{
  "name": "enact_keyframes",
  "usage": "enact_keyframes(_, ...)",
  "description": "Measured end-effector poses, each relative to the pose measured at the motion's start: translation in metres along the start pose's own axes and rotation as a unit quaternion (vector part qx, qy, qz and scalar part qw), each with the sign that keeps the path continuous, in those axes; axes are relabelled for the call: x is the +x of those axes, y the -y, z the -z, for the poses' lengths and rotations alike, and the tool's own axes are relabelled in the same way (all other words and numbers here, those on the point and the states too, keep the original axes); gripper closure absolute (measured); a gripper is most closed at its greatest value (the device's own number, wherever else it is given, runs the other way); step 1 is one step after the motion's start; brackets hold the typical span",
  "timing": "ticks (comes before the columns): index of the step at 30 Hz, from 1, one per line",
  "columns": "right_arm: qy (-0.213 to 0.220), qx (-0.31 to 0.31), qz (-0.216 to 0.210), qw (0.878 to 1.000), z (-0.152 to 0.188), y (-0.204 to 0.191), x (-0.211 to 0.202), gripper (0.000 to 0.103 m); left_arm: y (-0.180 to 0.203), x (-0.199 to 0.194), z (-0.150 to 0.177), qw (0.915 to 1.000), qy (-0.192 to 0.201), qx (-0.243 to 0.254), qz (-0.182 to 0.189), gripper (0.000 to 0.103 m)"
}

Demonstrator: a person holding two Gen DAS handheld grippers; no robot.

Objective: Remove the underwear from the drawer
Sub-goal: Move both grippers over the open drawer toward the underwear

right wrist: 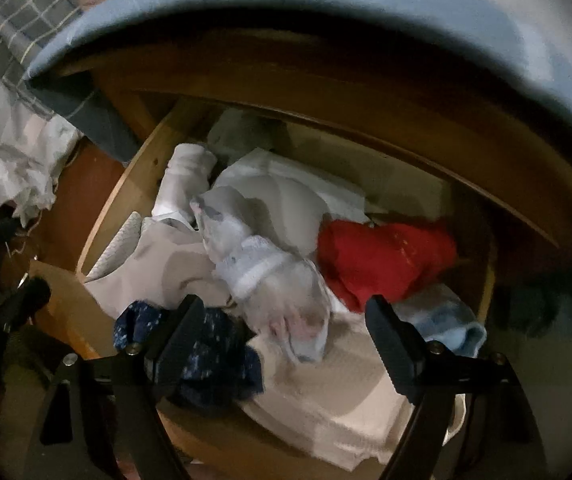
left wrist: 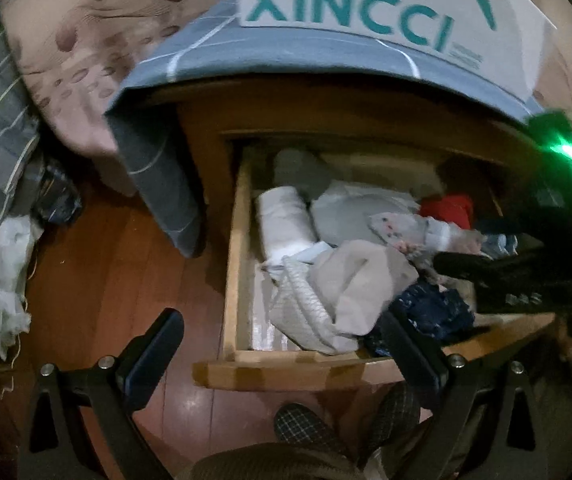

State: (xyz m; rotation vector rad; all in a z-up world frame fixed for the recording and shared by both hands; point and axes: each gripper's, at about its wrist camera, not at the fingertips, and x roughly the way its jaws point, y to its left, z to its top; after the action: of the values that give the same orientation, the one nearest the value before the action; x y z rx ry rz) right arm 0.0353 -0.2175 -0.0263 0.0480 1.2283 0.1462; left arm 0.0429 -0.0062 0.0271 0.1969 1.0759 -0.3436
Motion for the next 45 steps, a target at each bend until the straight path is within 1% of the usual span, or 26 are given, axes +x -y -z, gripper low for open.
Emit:
enact_keyframes(2,-0.010,-0.009,0.006,1.000,-0.004,-0.003,0.008,0.024,0.003,0.003,0.001,0.9999,-0.006,0.010,0.006,0.002)
enact_keyframes(4,-0.021,-0.013,0.006,1.000,-0.006,-0.003,0.016,0.028,0.005,0.007,0.002,0.9997,-0.011,0.015,0.014,0.002)
enact_keyframes(5,-0.026,-0.014,0.007,1.000,-0.007,-0.004,0.020,0.029,0.005,0.008,0.003,0.9996,-0.012,0.016,0.019,0.002)
enact_keyframes(8,-0.032,-0.021,0.010,0.999,-0.007,-0.008,0.029,0.031,0.004,0.011,0.003,0.9990,-0.021,0.012,0.038,0.002)
enact_keyframes(11,-0.041,-0.027,0.010,0.999,-0.010,-0.008,0.035,0.031,0.001,0.016,0.003,0.9985,-0.031,0.003,0.045,0.002)
enact_keyframes(13,-0.045,-0.034,0.013,0.998,-0.011,-0.010,0.038,0.035,0.000,0.015,0.003,0.9982,-0.033,-0.001,0.050,0.002)
enact_keyframes(15,-0.047,-0.039,0.015,0.998,-0.009,-0.012,0.042,0.036,0.001,0.013,0.002,0.9978,-0.032,0.002,0.059,0.002)
enact_keyframes(16,-0.052,-0.040,0.010,0.998,-0.008,-0.013,0.043,0.044,0.002,0.013,0.002,0.9975,-0.031,0.005,0.063,0.002)
enact_keyframes(17,-0.053,-0.040,0.010,0.998,-0.007,-0.013,0.045,0.049,0.004,0.011,0.002,0.9970,-0.031,0.013,0.070,0.002)
enact_keyframes(19,-0.063,-0.037,0.007,0.997,-0.003,-0.012,0.048,0.062,0.007,0.009,0.001,0.9964,-0.030,0.020,0.076,0.002)
enact_keyframes(20,-0.062,-0.033,0.005,0.998,-0.002,-0.011,0.047,0.064,0.010,0.008,0.001,0.9957,-0.030,0.024,0.084,0.002)
enact_keyframes(22,-0.056,-0.024,0.003,0.998,-0.001,-0.007,0.044,0.072,0.014,0.008,0.000,0.9944,-0.035,0.028,0.095,0.002)
enact_keyframes(25,-0.047,-0.008,-0.012,0.999,0.000,-0.003,0.038,0.074,0.022,0.010,-0.003,0.9909,-0.052,0.026,0.122,0.002)
enact_keyframes(30,-0.021,0.017,-0.023,0.999,0.008,0.007,0.017,0.076,0.031,0.015,-0.012,0.9840,-0.076,0.007,0.161,0.002)
enact_keyframes(34,-0.004,0.044,-0.032,0.999,0.018,0.022,-0.002,0.077,0.037,0.021,-0.019,0.9800,-0.093,-0.004,0.176,0.002)
enact_keyframes(39,0.006,0.084,-0.038,0.996,0.033,0.037,-0.014,0.077,0.048,0.029,-0.029,0.9721,-0.121,-0.022,0.200,0.002)
enact_keyframes(45,0.014,0.119,-0.041,0.992,0.057,0.048,-0.024,0.077,0.068,0.046,-0.039,0.9631,-0.173,-0.024,0.205,0.002)
